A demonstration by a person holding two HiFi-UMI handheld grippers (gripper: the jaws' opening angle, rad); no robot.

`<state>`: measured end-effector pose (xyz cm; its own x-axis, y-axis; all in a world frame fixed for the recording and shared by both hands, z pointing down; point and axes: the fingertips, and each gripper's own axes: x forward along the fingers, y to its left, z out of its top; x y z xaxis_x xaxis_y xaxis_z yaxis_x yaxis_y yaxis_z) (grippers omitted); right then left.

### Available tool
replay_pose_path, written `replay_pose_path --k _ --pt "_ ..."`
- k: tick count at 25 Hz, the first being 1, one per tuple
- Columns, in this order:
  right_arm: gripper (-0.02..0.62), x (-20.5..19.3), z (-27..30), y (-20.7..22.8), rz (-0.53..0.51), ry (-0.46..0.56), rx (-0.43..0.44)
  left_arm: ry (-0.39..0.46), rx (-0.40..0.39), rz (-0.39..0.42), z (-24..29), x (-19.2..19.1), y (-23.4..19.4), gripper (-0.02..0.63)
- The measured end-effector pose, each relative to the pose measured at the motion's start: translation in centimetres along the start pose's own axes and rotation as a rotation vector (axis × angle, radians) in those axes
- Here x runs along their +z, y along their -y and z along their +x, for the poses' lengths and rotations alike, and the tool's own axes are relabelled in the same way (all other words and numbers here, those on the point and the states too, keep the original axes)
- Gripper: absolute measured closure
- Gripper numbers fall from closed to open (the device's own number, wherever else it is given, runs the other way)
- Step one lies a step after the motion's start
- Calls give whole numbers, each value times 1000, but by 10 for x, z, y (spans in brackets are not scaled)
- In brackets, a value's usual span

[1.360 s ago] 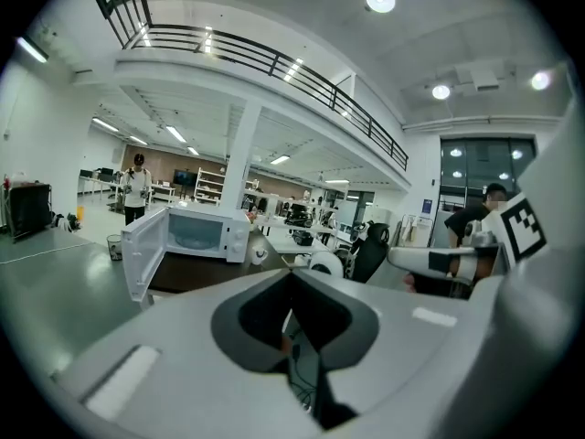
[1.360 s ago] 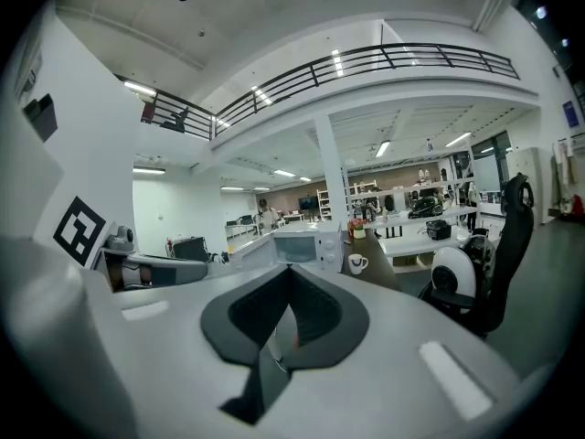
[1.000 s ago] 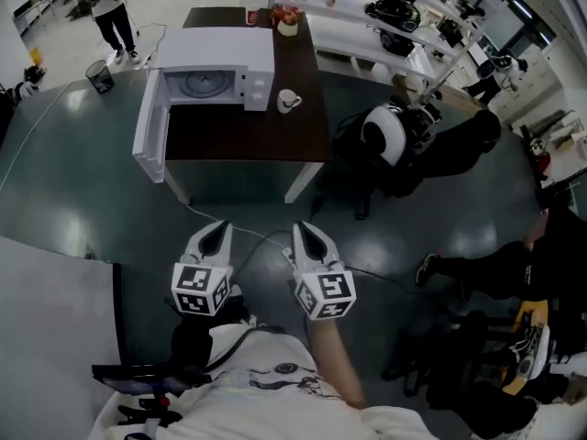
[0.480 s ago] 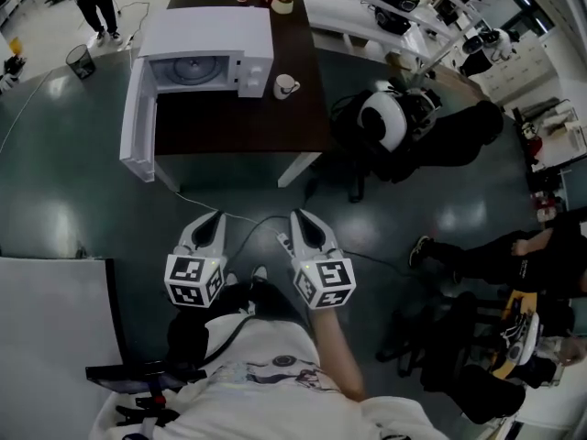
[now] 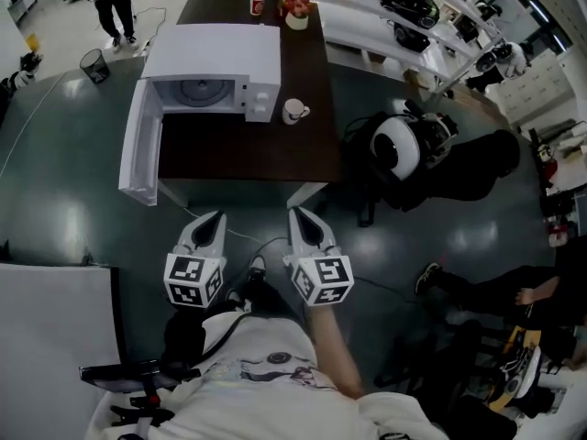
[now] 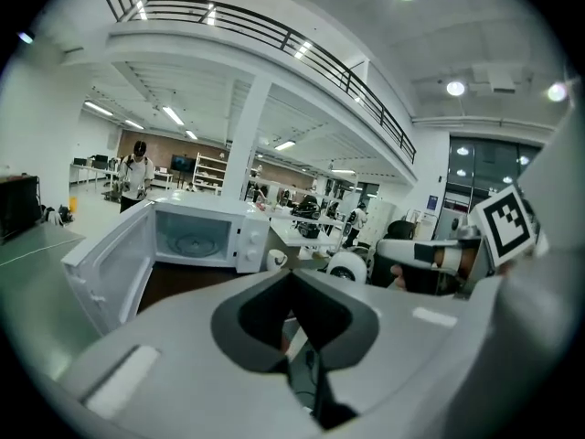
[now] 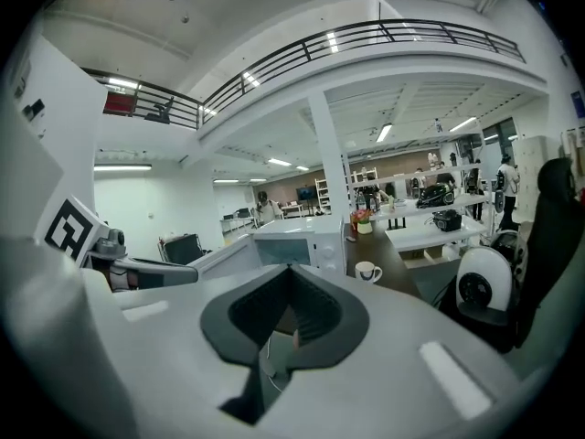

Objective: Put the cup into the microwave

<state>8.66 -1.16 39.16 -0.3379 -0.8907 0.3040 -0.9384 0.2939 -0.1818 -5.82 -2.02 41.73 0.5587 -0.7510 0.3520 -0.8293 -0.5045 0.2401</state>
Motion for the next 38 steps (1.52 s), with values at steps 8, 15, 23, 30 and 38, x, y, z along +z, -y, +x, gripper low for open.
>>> replay_pose_path --k 8,15,23,30,38 --pt "594 32 47 31 13 38 68 35 55 24 58 44 -13 607" --pt "594 27 72 52 35 -4 105 -28 80 23 83 32 -13 606" --pt "594 19 110 46 32 -62 124 -57 94 -15 104 29 -46 606" --pt "594 32 133 48 7 -82 90 -72 21 -20 137 44 -58 606" --pt "594 41 188 30 -33 -106 70 -118 -52 -28 169 50 -95 606"
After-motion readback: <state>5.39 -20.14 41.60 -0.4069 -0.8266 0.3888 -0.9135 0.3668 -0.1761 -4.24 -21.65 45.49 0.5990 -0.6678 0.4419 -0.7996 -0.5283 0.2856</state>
